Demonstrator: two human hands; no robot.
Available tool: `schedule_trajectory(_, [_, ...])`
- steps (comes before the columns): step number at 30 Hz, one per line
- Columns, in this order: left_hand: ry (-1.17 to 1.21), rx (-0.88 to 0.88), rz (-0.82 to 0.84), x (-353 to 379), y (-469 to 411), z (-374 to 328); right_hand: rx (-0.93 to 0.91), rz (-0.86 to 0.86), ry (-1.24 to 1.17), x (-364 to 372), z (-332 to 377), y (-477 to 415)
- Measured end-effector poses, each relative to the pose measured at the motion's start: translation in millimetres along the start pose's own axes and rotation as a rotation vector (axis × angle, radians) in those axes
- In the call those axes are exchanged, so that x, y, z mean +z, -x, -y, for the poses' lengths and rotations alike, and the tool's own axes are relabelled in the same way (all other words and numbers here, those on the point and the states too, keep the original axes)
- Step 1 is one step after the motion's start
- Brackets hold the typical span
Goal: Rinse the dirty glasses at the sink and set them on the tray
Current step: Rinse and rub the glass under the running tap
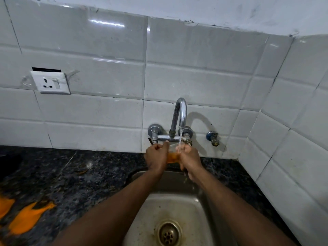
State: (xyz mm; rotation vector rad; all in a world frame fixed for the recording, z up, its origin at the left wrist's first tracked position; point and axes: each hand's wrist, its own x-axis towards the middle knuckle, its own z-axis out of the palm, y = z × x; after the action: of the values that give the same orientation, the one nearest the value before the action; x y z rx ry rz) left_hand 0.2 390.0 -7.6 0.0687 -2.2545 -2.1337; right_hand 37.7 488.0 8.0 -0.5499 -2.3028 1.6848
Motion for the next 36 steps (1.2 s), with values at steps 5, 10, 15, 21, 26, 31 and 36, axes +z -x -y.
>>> schedule_trajectory(5, [-0.505,0.340,-0.072,-5,-10,-8,0.187,0.163,-0.266,-2,-5,8])
schedule_trajectory(10, [-0.512,0.250,-0.093,-11,-23,-8,-0.249,0.092,0.575,-11,-9,-2])
schedule_trajectory(15, [-0.465,0.248,0.020,-12,-29,-7,-0.635,0.106,1.008,-10,10,0])
schedule_trajectory(21, [-0.503,0.716,0.040,-32,-19,-2,-0.435,0.397,0.725,-11,24,-6])
schedule_trajectory(26, [-0.635,0.276,-0.016,-19,-24,-14,-0.648,0.017,1.023,10,7,-7])
schedule_trajectory(31, [-0.436,0.745,0.142,-34,-23,-6,-0.361,0.420,0.598,-9,15,-18])
schedule_trajectory(36, [-0.638,0.354,0.061,-13,-31,-12,-0.564,0.081,1.156,1,7,-18])
